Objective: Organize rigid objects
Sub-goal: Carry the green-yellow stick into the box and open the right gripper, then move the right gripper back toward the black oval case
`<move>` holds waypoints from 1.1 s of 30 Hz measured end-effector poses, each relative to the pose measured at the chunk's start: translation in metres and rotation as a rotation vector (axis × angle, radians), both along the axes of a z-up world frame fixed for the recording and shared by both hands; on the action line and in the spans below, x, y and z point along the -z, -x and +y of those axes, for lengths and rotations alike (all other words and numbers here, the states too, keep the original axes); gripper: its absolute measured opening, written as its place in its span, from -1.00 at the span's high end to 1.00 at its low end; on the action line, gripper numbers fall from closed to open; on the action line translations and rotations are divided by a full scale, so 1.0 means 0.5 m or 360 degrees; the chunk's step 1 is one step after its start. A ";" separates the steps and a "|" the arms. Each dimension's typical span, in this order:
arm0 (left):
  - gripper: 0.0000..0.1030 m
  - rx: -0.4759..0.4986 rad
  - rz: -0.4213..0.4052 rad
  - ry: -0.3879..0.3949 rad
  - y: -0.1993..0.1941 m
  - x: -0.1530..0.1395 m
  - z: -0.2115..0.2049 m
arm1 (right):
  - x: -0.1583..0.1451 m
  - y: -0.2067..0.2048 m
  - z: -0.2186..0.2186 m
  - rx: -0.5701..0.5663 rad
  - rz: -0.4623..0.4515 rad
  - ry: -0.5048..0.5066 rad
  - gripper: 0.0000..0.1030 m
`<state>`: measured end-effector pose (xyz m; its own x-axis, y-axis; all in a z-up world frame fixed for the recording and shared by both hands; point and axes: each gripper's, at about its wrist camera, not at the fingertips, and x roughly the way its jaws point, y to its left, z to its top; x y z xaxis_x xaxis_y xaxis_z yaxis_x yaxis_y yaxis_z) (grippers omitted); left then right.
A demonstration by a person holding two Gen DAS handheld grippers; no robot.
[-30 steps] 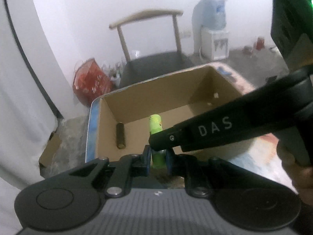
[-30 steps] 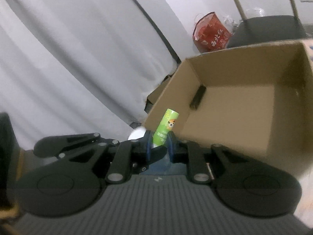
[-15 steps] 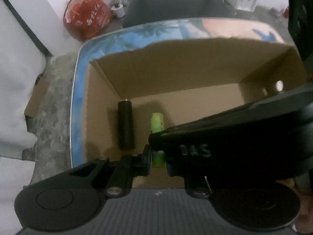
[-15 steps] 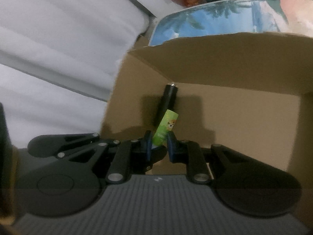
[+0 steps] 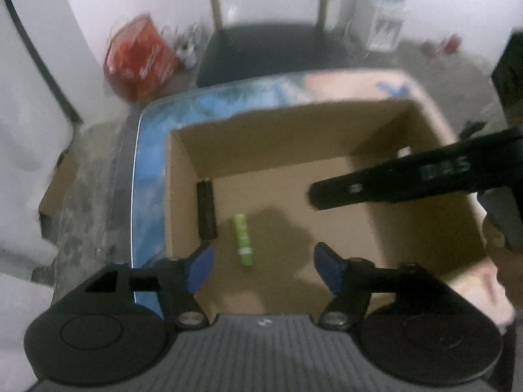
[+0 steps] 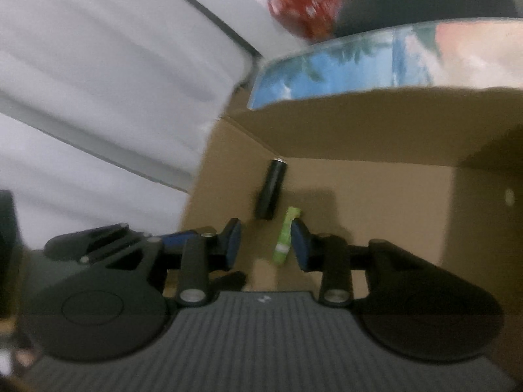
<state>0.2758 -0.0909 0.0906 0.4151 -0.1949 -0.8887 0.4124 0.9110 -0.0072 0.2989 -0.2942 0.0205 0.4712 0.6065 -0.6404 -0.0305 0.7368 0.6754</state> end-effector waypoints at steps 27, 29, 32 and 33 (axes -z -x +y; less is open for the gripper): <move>-0.99 -0.0077 -0.0214 0.0521 0.450 0.213 0.078 | 0.126 0.572 0.062 0.0155 -0.0316 -0.0093 0.03; -0.99 -0.0044 -0.0208 0.0439 0.456 0.227 0.066 | 0.124 0.558 0.089 0.0108 -0.0341 -0.0029 0.09; -0.99 -0.0019 -0.0212 0.0309 0.445 0.248 0.040 | 0.131 0.525 0.122 0.0045 -0.0365 0.0056 0.16; -0.99 -0.0020 -0.0205 0.0289 0.442 0.253 0.036 | 0.136 0.512 0.132 0.0029 -0.0363 0.0087 0.17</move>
<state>0.0546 -0.0728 -0.0360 0.5262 -0.3413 -0.7789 0.4093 0.9045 -0.1197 0.0428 -0.2280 -0.0475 0.6182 0.5638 -0.5477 -0.1643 0.7740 0.6115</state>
